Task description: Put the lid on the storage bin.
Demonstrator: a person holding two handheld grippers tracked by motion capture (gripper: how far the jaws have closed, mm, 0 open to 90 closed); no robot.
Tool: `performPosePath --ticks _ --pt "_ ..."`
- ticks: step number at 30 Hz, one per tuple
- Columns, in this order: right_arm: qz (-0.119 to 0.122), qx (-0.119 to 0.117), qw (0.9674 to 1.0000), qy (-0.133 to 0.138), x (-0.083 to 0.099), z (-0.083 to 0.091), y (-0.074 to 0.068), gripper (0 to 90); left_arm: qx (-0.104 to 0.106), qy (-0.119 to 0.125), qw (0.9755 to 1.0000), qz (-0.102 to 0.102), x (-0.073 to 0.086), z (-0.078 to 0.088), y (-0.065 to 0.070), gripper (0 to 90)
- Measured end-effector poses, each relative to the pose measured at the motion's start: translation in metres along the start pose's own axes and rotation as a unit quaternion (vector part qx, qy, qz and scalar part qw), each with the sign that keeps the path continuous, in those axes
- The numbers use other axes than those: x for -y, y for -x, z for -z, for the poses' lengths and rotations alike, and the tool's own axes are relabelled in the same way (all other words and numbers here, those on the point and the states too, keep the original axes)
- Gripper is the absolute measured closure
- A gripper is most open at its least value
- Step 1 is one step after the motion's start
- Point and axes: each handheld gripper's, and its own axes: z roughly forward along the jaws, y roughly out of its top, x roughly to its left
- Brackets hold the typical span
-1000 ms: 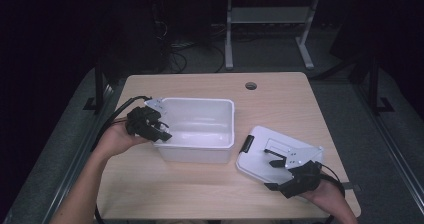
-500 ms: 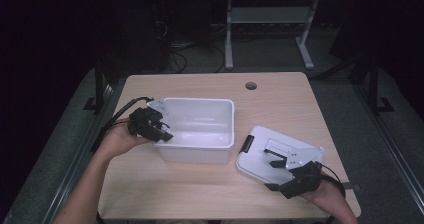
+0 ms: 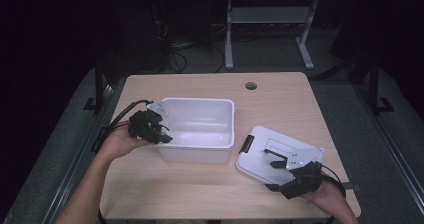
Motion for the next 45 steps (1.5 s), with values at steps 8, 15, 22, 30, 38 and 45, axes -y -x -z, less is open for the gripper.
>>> performPosePath --ticks 8,15,22,30,38,45 --pt "0.0 -0.002 1.0 -0.002 -0.0004 -0.0021 -0.0009 28.4 0.0 0.0 1.0 0.001 0.0005 -0.0041 -0.0005 59.8" --pt "0.001 -0.002 1.0 -0.002 -0.0003 -0.0021 -0.0012 28.4 -0.004 0.0 1.0 -0.001 0.0005 -0.0044 -0.0012 59.7" --pt "0.001 -0.001 1.0 -0.001 -0.0005 -0.0011 -0.0013 28.4 -0.003 -0.001 1.0 -0.003 0.0 -0.0051 -0.0008 59.7" --pt "0.005 0.002 1.0 0.0 -0.0014 -0.0002 -0.0013 28.4 -0.003 -0.006 1.0 -0.007 -0.0012 -0.006 -0.0001 59.6" --pt "0.009 0.004 0.9999 -0.004 -0.0029 0.0003 -0.0031 28.5 -0.003 -0.01 0.9999 -0.011 -0.0026 -0.0077 0.0015 59.4" --pt "0.016 0.003 0.9999 -0.005 -0.0035 -0.0004 -0.003 28.5 -0.006 -0.007 0.9999 -0.013 -0.0026 -0.0036 0.0019 63.9"
